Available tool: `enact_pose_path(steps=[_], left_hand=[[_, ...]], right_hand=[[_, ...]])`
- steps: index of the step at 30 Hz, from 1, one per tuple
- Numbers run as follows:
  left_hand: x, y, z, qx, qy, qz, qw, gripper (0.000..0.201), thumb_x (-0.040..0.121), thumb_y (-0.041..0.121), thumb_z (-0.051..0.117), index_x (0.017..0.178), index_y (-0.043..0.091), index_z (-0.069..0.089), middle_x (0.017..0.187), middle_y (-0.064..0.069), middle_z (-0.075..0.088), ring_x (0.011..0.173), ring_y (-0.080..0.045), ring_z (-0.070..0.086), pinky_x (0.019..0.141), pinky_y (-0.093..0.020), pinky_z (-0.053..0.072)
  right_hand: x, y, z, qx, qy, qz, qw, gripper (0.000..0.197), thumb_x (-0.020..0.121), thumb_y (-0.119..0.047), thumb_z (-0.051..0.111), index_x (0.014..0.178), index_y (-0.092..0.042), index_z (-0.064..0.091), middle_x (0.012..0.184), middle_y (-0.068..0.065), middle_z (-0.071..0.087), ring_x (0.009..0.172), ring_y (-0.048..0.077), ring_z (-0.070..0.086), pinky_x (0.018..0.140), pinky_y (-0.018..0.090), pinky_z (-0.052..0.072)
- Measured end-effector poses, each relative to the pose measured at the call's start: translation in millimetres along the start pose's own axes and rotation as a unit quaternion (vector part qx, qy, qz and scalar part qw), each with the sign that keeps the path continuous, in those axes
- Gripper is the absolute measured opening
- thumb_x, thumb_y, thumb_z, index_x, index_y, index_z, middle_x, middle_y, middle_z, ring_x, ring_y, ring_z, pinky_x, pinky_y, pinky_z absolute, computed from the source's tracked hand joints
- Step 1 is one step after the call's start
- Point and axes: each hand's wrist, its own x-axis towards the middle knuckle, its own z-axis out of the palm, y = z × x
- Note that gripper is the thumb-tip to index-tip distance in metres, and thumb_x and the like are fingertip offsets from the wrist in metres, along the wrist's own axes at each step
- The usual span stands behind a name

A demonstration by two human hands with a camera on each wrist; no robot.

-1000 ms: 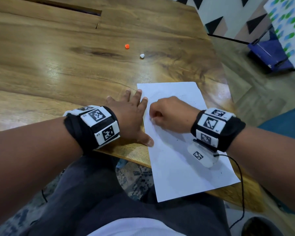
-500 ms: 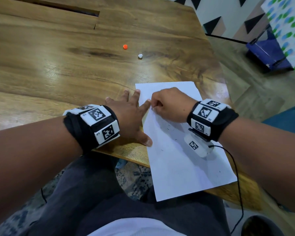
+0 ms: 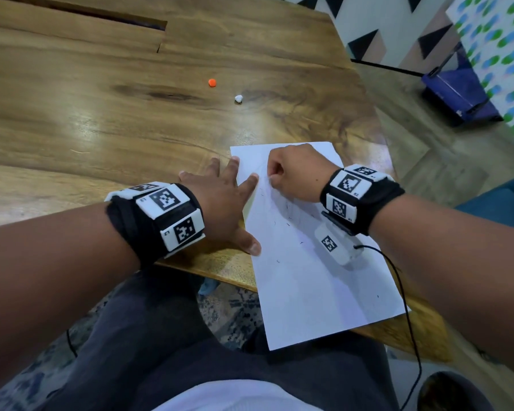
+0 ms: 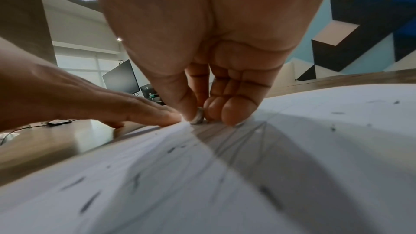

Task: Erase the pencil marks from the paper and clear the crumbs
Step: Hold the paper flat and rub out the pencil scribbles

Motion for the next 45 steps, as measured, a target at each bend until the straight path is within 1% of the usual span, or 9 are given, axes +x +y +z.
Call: enact_pose_path(steps=[7, 11, 15, 20, 24, 33, 38, 42, 45], left_hand=[[0, 0, -1, -0.022, -0.004, 0.01, 1.0, 0.14, 0.057, 0.098, 0.055, 0.159, 0.032, -0.014, 0.166, -0.002, -0.031, 0.155, -0.041, -0.011, 0.108, -0.078, 0.028], [2, 0, -2, -0.012, -0.006, 0.017, 1.0, 0.142, 0.055, 0.1, 0.053, 0.16, 0.03, -0.013, 0.168, 0.003, -0.026, 0.154, -0.042, -0.008, 0.105, -0.078, 0.032], [0, 2, -4, -0.005, -0.009, 0.011, 1.0, 0.141, 0.056, 0.1, 0.053, 0.159, 0.032, -0.015, 0.168, 0.003, -0.025, 0.154, -0.043, -0.008, 0.105, -0.076, 0.033], [3, 2, -3, -0.017, -0.015, 0.013, 1.0, 0.139, 0.057, 0.098, 0.056, 0.158, 0.037, -0.018, 0.167, 0.001, -0.027, 0.154, -0.045, -0.011, 0.105, -0.079, 0.029], [4, 2, -3, -0.019, -0.015, 0.012, 1.0, 0.139, 0.058, 0.096, 0.058, 0.158, 0.037, -0.019, 0.167, 0.0, -0.028, 0.153, -0.045, -0.012, 0.106, -0.08, 0.027], [1, 3, -4, -0.004, -0.015, 0.012, 1.0, 0.137, 0.058, 0.098, 0.054, 0.157, 0.039, -0.019, 0.167, 0.001, -0.026, 0.154, -0.044, -0.01, 0.104, -0.078, 0.032], [3, 3, -6, -0.006, -0.016, 0.011, 1.0, 0.14, 0.056, 0.097, 0.057, 0.158, 0.038, -0.019, 0.167, 0.0, -0.026, 0.153, -0.046, -0.009, 0.102, -0.079, 0.034], [4, 5, -8, -0.005, -0.022, 0.008, 1.0, 0.138, 0.057, 0.096, 0.06, 0.156, 0.043, -0.02, 0.167, -0.001, -0.026, 0.152, -0.048, -0.008, 0.101, -0.08, 0.033], [6, 7, -9, -0.001, -0.023, 0.009, 1.0, 0.136, 0.056, 0.096, 0.06, 0.156, 0.046, -0.018, 0.167, -0.003, -0.025, 0.152, -0.05, -0.006, 0.101, -0.079, 0.035]], right_hand=[[-43, -15, 11, -0.025, -0.089, -0.113, 0.989, 0.008, 0.088, -0.026, 0.061, 0.093, -0.022, 0.067, 0.083, -0.007, 0.065, 0.08, 0.014, 0.057, 0.073, 0.03, 0.048], [-25, -6, 5, -0.014, -0.051, -0.064, 0.997, 0.007, 0.089, -0.023, 0.059, 0.092, -0.02, 0.065, 0.08, -0.009, 0.061, 0.084, 0.017, 0.058, 0.075, 0.031, 0.048], [-2, 4, -2, -0.024, 0.007, 0.006, 1.0, 0.01, 0.089, -0.02, 0.055, 0.091, -0.021, 0.065, 0.083, -0.01, 0.061, 0.087, 0.016, 0.057, 0.062, 0.023, 0.039], [-24, -2, 6, -0.018, -0.032, -0.054, 0.998, 0.01, 0.088, -0.021, 0.056, 0.091, -0.02, 0.066, 0.085, -0.004, 0.065, 0.085, 0.02, 0.06, 0.076, 0.035, 0.05], [-48, -9, 13, -0.034, -0.083, -0.127, 0.988, 0.011, 0.089, -0.024, 0.059, 0.095, -0.02, 0.068, 0.087, -0.004, 0.068, 0.083, 0.019, 0.061, 0.077, 0.036, 0.05], [-5, 11, 2, -0.006, 0.0, 0.017, 1.0, 0.007, 0.088, -0.019, 0.054, 0.088, -0.019, 0.061, 0.083, -0.006, 0.062, 0.086, 0.02, 0.059, 0.074, 0.034, 0.05], [-29, 4, 10, -0.006, -0.033, -0.043, 0.999, 0.008, 0.089, -0.021, 0.054, 0.09, -0.021, 0.062, 0.084, -0.005, 0.064, 0.083, 0.02, 0.059, 0.077, 0.039, 0.052], [-51, -5, 14, -0.021, -0.09, -0.108, 0.99, 0.01, 0.09, -0.026, 0.057, 0.094, -0.023, 0.066, 0.087, -0.006, 0.067, 0.084, 0.018, 0.06, 0.077, 0.036, 0.051], [-36, 0, 8, -0.014, -0.063, -0.08, 0.995, 0.01, 0.09, -0.024, 0.059, 0.095, -0.021, 0.066, 0.088, -0.005, 0.067, 0.087, 0.019, 0.06, 0.079, 0.034, 0.05]])
